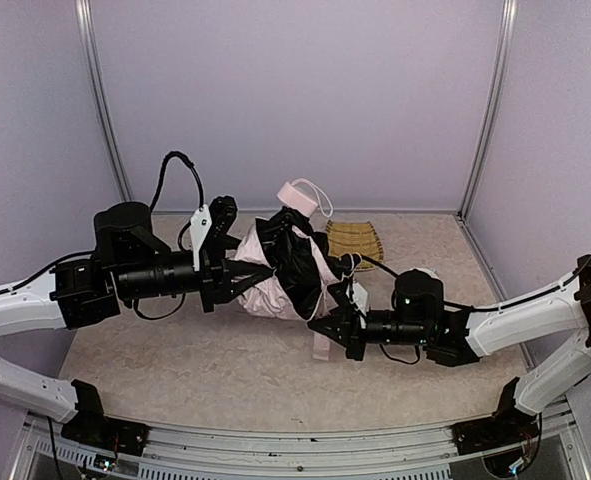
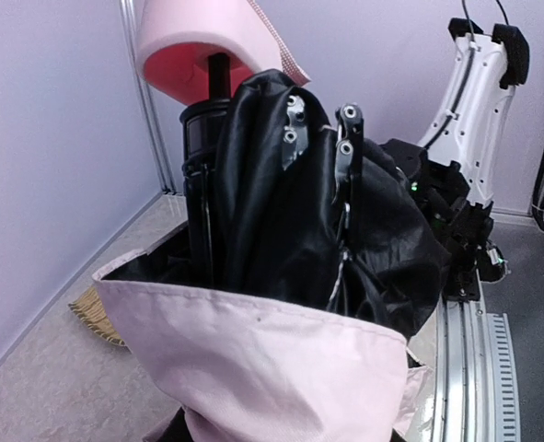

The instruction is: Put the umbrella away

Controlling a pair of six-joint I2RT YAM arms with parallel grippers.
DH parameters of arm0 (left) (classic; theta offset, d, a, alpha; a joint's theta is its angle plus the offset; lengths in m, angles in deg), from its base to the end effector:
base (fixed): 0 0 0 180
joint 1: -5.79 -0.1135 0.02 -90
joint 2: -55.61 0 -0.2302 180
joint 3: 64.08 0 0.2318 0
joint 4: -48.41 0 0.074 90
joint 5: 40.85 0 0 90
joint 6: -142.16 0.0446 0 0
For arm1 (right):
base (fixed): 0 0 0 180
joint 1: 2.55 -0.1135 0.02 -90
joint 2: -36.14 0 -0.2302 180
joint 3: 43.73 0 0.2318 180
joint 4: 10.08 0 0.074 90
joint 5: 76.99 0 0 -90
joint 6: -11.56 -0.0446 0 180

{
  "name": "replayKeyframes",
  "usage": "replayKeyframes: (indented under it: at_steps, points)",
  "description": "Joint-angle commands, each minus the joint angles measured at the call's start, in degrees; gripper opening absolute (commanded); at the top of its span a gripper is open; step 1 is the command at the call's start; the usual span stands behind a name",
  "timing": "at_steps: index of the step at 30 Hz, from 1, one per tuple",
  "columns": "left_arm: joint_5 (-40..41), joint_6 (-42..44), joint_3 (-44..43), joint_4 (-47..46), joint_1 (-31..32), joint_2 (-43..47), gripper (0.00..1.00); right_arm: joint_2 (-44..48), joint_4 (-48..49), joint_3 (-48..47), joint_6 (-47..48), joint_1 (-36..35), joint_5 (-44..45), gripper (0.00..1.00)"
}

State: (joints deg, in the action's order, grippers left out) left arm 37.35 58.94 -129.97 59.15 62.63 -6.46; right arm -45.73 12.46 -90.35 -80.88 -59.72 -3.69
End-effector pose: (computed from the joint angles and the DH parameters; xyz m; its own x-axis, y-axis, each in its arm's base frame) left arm 0.1347 -0.2229 0.3182 0.0444 0.1433 -0.9887 0.9318 0.3510 0.0927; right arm 0.1468 0.2511 0.1819 -0.1599 -0.1726 -0.9719 -0.9509 0.2913 0.1047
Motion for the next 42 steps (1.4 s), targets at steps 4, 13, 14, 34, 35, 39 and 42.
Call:
replayKeyframes:
  at_steps: [4,13,14,34,35,39,42]
  points:
    - [4.25,2.65,0.00,-2.34,2.44,2.26,0.00,-2.55,-0.18,-1.94,0.66,2.68,2.85,0.16]
    - [22.17,7.35,4.37,9.15,2.13,-2.07,0.00,11.96,-22.98,-0.97,-0.46,3.43,0.27,0.83]
    - [23.98,7.52,4.59,10.13,2.14,-3.69,0.00,13.80,-26.52,-1.41,-0.51,3.54,-0.05,0.87]
    - [77.27,37.82,-21.16,-3.52,-6.55,-30.51,0.00,25.59,-42.37,-12.25,8.82,5.23,10.12,1.00]
    - [77.05,36.61,-20.74,-3.10,-6.49,-32.35,0.00,25.33,-42.03,-12.23,9.04,5.24,9.37,1.00]
    - [73.43,26.79,-17.99,3.17,-5.15,-40.46,0.00,24.00,-40.58,-11.72,10.50,5.30,6.41,1.00]
    - [67.51,19.29,-14.91,7.86,-0.99,-45.35,0.00,22.67,-39.66,-11.46,10.99,5.25,4.36,1.00]
